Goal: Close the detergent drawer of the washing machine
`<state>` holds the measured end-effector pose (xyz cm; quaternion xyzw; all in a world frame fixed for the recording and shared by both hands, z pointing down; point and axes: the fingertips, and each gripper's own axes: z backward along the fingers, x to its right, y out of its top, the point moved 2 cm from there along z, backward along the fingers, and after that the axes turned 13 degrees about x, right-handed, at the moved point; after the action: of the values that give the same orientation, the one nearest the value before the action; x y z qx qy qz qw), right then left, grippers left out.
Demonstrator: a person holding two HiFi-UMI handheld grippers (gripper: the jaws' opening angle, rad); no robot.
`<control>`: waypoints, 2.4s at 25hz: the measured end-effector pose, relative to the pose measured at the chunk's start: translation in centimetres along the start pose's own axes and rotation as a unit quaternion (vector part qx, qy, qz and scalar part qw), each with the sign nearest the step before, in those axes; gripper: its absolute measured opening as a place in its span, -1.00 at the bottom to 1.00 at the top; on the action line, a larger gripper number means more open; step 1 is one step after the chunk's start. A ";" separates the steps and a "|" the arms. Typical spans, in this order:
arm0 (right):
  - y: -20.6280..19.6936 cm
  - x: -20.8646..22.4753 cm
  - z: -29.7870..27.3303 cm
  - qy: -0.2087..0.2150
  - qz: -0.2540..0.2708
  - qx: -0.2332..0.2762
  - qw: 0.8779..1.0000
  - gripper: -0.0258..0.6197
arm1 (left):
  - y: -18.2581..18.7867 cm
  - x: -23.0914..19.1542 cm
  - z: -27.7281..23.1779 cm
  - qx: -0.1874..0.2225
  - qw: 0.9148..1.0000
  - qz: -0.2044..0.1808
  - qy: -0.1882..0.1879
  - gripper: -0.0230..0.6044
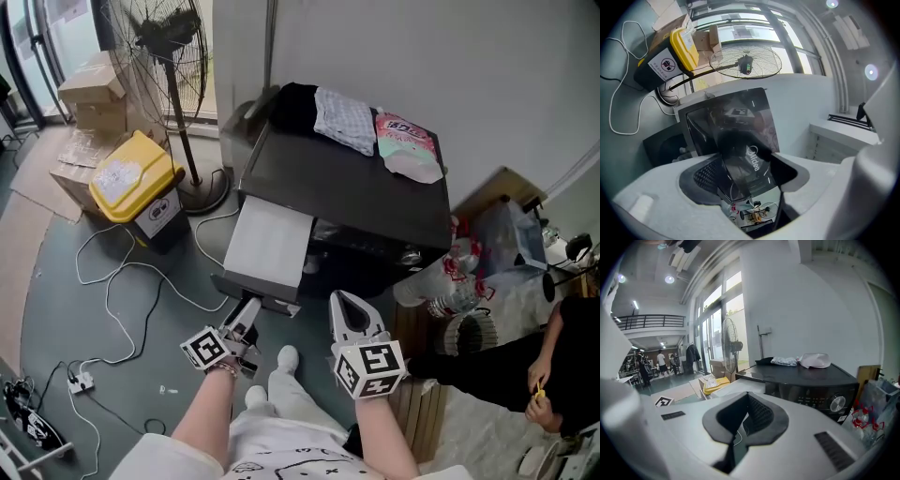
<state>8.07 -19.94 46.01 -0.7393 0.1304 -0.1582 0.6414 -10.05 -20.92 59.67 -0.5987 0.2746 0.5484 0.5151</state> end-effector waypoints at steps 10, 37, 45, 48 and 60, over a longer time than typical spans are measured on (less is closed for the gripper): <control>-0.1 2.3 -2.2 0.000 -0.010 -0.005 1.000 -0.92 | 0.1 -0.5 -2.4 0.012 1.000 0.017 0.009 0.09; 0.3 6.8 -8.0 0.025 -0.019 -0.004 0.999 -0.92 | 1.3 -1.6 -8.9 0.035 0.999 0.009 0.015 0.09; 0.9 8.3 -9.4 0.037 -0.016 0.002 0.999 -0.92 | 1.7 -1.6 -11.7 0.049 0.998 0.021 0.022 0.09; 1.0 9.0 -9.8 0.040 -0.016 0.003 0.999 -0.92 | 1.9 -1.6 -12.7 0.052 0.998 0.009 0.023 0.09; 1.0 10.8 -11.9 0.048 -0.017 0.004 0.999 -0.92 | 2.4 -1.8 -16.2 0.067 0.998 0.016 0.015 0.09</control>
<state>13.18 -35.17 47.24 -0.7304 0.1478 -0.2044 0.6348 -6.56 -36.97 58.52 -0.5670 0.3276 0.5276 0.5411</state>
